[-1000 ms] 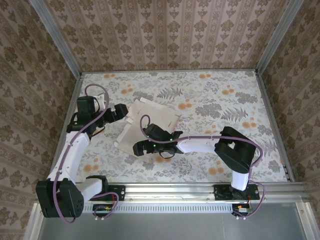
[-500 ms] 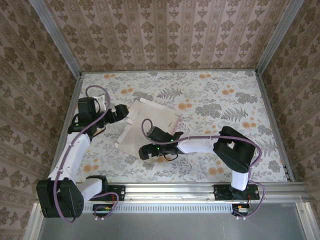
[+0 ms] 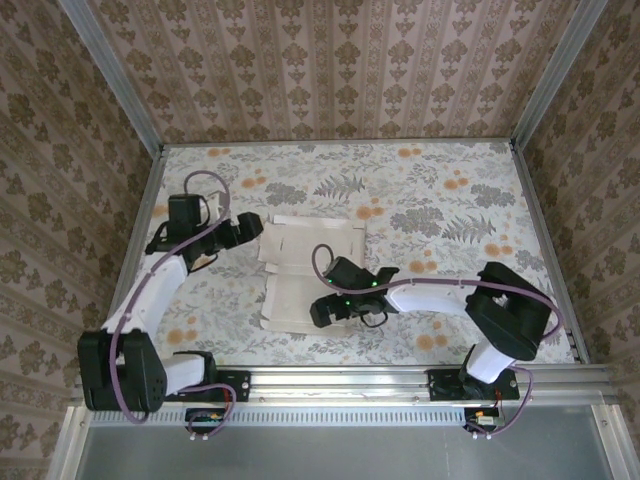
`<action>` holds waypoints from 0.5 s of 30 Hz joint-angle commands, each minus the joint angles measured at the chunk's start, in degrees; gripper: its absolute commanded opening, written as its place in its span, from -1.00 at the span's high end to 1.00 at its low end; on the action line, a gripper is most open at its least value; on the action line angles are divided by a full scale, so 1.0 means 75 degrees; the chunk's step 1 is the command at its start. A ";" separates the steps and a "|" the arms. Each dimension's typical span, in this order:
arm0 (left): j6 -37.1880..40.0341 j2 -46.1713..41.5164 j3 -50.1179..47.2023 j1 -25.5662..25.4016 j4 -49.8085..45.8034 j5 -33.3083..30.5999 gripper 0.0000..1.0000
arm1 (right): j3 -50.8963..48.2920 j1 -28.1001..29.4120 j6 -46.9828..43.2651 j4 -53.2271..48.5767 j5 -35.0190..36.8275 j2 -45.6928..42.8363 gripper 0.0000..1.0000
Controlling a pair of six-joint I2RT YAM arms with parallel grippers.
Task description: Fold the paper box
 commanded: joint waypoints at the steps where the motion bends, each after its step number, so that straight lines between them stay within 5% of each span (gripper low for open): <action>1: 0.0353 0.0544 0.0494 -0.0434 -0.0659 -0.0738 -0.98 | -0.0517 -0.0149 -0.0402 -0.0993 0.0166 -0.0536 -1.00; 9: 0.0249 0.2021 0.0849 -0.0657 -0.0286 -0.0431 -0.74 | -0.1064 -0.0567 -0.0383 -0.1117 0.0255 -0.2476 -1.00; 15: 0.0360 0.2861 0.1234 -0.0907 -0.0310 -0.0084 -0.53 | -0.1045 -0.0561 -0.0184 -0.0117 -0.0660 -0.2833 -0.99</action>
